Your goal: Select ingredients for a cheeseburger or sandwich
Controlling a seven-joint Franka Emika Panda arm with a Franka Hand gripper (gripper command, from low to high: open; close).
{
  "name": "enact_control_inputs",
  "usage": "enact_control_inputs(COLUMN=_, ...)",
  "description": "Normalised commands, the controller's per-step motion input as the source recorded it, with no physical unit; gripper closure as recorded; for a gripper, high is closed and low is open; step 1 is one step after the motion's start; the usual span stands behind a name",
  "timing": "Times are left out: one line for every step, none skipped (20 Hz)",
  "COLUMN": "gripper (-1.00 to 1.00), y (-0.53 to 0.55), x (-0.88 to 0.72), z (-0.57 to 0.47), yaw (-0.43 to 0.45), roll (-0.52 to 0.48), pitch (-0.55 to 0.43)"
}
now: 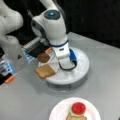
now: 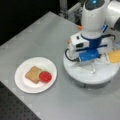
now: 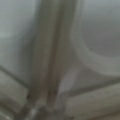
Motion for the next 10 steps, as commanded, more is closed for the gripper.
enact_control_inputs(gripper=-1.00, y=-0.08, x=0.13, z=-0.13, yaw=0.449, roll=0.117, pitch=0.053)
enact_control_inputs(gripper=-1.00, y=-0.09, x=0.14, z=-0.13, yaw=0.451, roll=0.111, pitch=0.049)
enact_control_inputs(gripper=-1.00, y=-0.10, x=0.15, z=-0.12, yaw=0.419, roll=0.110, pitch=0.050)
enact_control_inputs(gripper=-1.00, y=-0.10, x=0.16, z=-0.12, yaw=0.376, roll=0.110, pitch=0.052)
enact_control_inputs(gripper=-1.00, y=-0.11, x=0.16, z=-0.12, yaw=0.330, roll=0.111, pitch=0.055)
enact_control_inputs(gripper=-1.00, y=-0.11, x=0.16, z=-0.12, yaw=0.291, roll=0.112, pitch=0.057)
enact_control_inputs(gripper=-1.00, y=-0.11, x=0.16, z=-0.12, yaw=0.389, roll=0.097, pitch=0.052)
enact_control_inputs(gripper=-1.00, y=-0.11, x=0.16, z=-0.13, yaw=0.416, roll=0.088, pitch=0.044)
enact_control_inputs(gripper=-1.00, y=-0.11, x=0.15, z=-0.13, yaw=0.408, roll=0.086, pitch=0.044)
enact_control_inputs(gripper=-1.00, y=-0.11, x=0.14, z=-0.14, yaw=0.412, roll=0.083, pitch=0.043)
